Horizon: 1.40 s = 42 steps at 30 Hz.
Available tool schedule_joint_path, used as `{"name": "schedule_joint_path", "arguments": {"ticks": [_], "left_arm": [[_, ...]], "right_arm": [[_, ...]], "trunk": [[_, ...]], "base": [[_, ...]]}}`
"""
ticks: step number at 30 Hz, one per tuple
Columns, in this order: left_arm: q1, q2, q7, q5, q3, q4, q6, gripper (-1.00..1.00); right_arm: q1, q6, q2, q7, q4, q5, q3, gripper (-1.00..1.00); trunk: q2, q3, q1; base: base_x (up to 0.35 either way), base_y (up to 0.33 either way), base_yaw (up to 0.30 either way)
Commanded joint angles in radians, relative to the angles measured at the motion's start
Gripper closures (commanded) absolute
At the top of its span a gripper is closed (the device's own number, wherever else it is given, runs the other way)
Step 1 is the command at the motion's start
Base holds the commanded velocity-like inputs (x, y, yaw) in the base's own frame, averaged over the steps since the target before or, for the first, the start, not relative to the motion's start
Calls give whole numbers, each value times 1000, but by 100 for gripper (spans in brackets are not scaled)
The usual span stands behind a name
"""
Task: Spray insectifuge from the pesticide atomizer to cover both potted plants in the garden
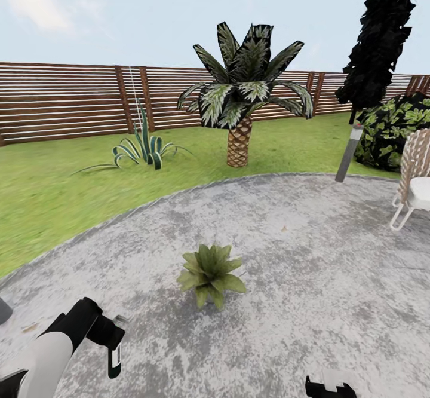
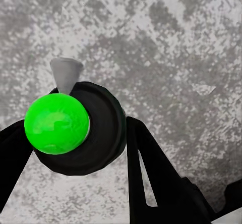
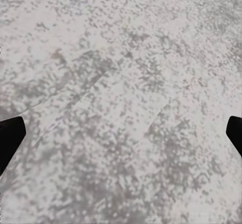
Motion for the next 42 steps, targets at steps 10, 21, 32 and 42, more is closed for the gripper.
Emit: {"name": "schedule_joint_path", "arguments": {"ticks": [10, 21, 32, 42], "left_arm": [[0, -2, -5, -6, 9, 0, 5, 100], [6, -2, -5, -8, 9, 2, 6, 100], [9, -28, -6, -14, 4, 9, 6, 100], [11, -29, -7, -17, -6, 11, 6, 100]], "right_arm": [[-1, -3, 0, -4, 1, 10, -8, -100], [-1, -3, 0, -5, 1, 9, -8, -100], [-1, -3, 0, -4, 1, 9, -9, -100], [-1, -3, 0, -5, 1, 10, -9, -100]], "trunk": [[0, -1, 0], [0, -1, 0], [0, -1, 0], [0, -1, 0]], "base": [[323, 142, -37], [220, 267, -277], [239, 149, -117], [94, 2, -211]]}}
